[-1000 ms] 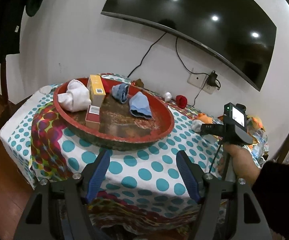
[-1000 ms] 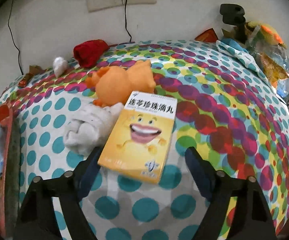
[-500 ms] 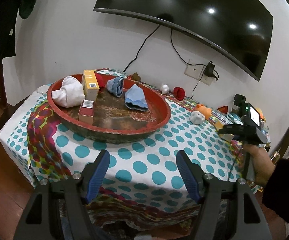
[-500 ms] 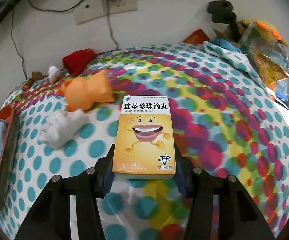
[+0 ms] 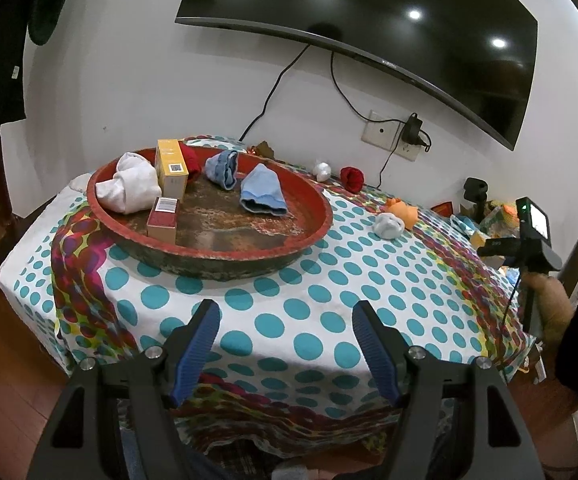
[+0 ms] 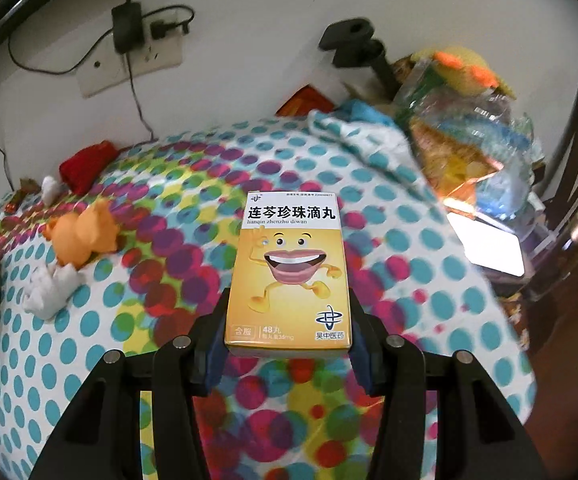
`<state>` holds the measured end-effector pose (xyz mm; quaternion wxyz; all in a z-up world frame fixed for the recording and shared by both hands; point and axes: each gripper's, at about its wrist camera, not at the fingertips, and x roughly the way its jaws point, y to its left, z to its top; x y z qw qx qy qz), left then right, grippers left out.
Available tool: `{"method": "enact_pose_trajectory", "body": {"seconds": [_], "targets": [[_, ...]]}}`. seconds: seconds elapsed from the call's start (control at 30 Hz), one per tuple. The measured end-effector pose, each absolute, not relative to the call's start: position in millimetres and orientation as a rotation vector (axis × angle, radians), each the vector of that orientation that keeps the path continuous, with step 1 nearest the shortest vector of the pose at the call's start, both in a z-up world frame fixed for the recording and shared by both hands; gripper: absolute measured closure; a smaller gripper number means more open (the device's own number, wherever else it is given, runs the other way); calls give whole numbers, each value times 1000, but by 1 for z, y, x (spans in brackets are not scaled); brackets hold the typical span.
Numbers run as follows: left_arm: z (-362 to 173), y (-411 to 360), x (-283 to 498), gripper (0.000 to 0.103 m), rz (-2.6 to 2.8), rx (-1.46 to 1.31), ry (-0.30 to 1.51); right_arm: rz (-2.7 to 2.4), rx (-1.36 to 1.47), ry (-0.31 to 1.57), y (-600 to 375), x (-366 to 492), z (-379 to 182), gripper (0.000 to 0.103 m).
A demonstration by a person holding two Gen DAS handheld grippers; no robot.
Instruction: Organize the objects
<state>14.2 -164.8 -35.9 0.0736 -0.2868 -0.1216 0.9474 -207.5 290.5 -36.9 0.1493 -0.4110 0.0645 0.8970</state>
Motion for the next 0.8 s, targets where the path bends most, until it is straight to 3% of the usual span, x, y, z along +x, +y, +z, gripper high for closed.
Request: {"method": "enact_pose_trajectory", "body": {"seconds": [0.8], "targets": [[-32,-164,22,32,2865,-871,-337,2747,-1065,68,224,-199,38,55]]}}
